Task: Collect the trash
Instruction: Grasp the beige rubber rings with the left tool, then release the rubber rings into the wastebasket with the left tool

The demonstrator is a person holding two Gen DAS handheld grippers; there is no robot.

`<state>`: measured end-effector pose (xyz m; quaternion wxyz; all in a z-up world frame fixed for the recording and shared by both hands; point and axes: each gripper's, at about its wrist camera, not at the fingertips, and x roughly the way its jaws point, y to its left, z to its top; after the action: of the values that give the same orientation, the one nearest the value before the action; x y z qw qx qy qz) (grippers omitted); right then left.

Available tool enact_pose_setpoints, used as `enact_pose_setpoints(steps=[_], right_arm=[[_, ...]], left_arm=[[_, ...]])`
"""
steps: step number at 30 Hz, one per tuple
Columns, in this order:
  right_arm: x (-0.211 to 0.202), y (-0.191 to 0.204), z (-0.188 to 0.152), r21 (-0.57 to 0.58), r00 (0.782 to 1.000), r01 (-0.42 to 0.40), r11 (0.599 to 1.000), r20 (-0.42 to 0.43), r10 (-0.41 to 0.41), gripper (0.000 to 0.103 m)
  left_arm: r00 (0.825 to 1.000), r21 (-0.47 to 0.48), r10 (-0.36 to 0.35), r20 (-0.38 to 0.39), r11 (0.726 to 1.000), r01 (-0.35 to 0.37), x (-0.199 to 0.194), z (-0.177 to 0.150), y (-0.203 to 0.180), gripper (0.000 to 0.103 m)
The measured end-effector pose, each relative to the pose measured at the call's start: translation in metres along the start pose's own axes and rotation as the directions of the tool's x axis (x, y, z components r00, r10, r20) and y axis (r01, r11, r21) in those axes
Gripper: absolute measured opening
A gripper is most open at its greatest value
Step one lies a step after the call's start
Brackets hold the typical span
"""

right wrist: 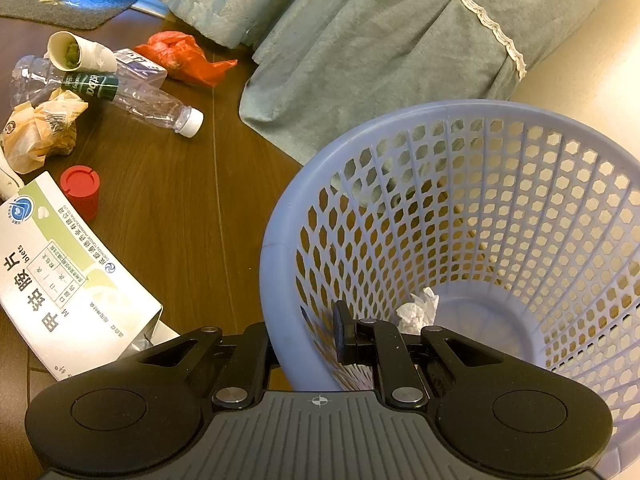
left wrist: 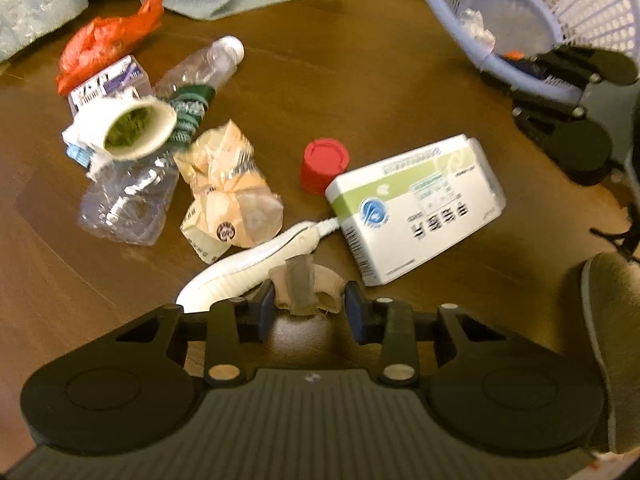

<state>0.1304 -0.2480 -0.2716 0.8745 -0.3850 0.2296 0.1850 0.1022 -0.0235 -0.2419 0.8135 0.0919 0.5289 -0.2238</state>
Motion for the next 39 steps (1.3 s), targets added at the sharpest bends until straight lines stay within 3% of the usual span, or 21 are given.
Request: enact_pose_setpoints(steps=[7, 13, 20, 22, 23, 25, 28, 32, 36, 39], right_arm=[[0.0, 0.0, 0.0, 0.003, 1.0, 0.001, 1.0, -0.002, -0.001, 0.01], [-0.001, 0.0, 0.001, 0.0, 1.0, 0.0, 1.0, 0.0, 0.0, 0.01], [-0.001, -0.005, 0.004, 0.027, 1.0, 0.0, 1.0, 0.005, 0.0, 0.01], [0.0, -0.005, 0.005, 0.032, 1.0, 0.0, 0.999, 0.008, 0.0, 0.01], [0.001, -0.005, 0.005, 0.034, 1.0, 0.0, 0.999, 0.009, 0.0, 0.01], [0.002, -0.005, 0.006, 0.035, 1.0, -0.002, 0.999, 0.011, 0.002, 0.01], [0.003, -0.006, 0.005, 0.036, 1.0, -0.003, 0.999, 0.012, 0.003, 0.01], [0.005, -0.008, 0.006, 0.047, 1.0, -0.001, 0.999, 0.012, 0.001, 0.01], [0.005, -0.009, 0.007, 0.047, 1.0, 0.0, 0.999, 0.012, 0.0, 0.01], [0.007, -0.007, 0.008, 0.036, 1.0, 0.0, 0.999, 0.01, -0.001, 0.01]], left_arm=[[0.99, -0.01, -0.044, 0.132, 0.999, 0.046, -0.041, 0.039, -0.011, 0.032], [0.956, 0.104, -0.115, 0.27, 0.991, 0.09, -0.068, 0.109, -0.044, 0.032], [0.918, 0.202, -0.213, 0.333, 0.968, 0.151, -0.062, 0.173, -0.104, 0.035], [0.905, 0.206, -0.241, 0.351, 0.963, 0.176, -0.055, 0.185, -0.117, 0.054], [0.897, 0.198, -0.252, 0.362, 0.961, 0.19, -0.052, 0.189, -0.121, 0.075], [0.887, 0.187, -0.258, 0.384, 0.962, 0.199, -0.052, 0.193, -0.122, 0.076], [0.891, 0.151, -0.221, 0.397, 0.973, 0.175, -0.056, 0.189, -0.105, 0.076], [0.919, 0.095, -0.127, 0.374, 0.991, 0.098, -0.061, 0.163, -0.062, 0.076], [0.948, 0.009, 0.007, 0.319, 1.0, -0.01, -0.059, 0.119, -0.009, 0.076], [0.96, -0.057, 0.096, 0.265, 0.995, -0.083, -0.054, 0.082, 0.022, 0.076]])
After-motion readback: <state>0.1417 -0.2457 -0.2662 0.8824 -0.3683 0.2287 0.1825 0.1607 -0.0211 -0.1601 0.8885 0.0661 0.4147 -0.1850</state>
